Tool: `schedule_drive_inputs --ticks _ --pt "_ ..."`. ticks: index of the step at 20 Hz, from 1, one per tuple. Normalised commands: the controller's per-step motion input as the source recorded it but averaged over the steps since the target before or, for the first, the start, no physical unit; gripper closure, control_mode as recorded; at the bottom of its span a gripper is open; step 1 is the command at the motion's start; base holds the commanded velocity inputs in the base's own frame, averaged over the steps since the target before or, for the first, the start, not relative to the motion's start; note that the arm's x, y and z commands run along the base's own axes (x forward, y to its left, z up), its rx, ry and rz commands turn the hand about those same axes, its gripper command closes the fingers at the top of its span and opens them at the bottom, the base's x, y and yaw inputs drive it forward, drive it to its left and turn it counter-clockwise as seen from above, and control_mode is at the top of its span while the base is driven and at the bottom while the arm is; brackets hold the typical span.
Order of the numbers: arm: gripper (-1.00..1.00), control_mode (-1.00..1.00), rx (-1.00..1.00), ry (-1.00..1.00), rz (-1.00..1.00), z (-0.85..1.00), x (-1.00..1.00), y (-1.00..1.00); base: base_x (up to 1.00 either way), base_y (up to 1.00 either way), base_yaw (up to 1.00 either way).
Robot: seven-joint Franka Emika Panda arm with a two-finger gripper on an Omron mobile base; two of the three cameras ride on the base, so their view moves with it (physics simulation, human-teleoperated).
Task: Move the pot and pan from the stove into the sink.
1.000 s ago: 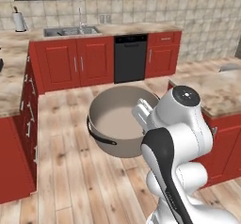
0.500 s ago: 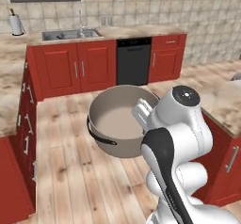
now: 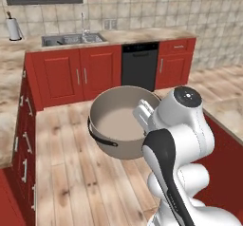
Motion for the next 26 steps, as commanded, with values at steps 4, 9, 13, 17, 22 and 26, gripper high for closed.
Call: schedule_drive_inputs --ticks 4,9,13,17,22,26 --pt "1.00 1.00 0.00 0.00 0.00 0.00 0.00 0.00 0.76 0.31 -0.01" --pt "1.00 1.00 0.00 0.00 0.00 0.00 0.00 0.00 0.80 0.32 -0.02" --pt "1.00 1.00 0.00 0.00 0.00 0.00 0.00 0.00 0.81 0.33 -0.02" --pt "1.00 1.00 0.00 0.00 0.00 0.00 0.00 0.00 0.81 0.34 -0.02" --pt "1.00 1.00 0.00 0.00 0.00 0.00 0.00 0.00 0.83 0.35 -0.02" --pt "1.00 1.00 0.00 0.00 0.00 0.00 0.00 0.00 0.83 0.35 -0.02"
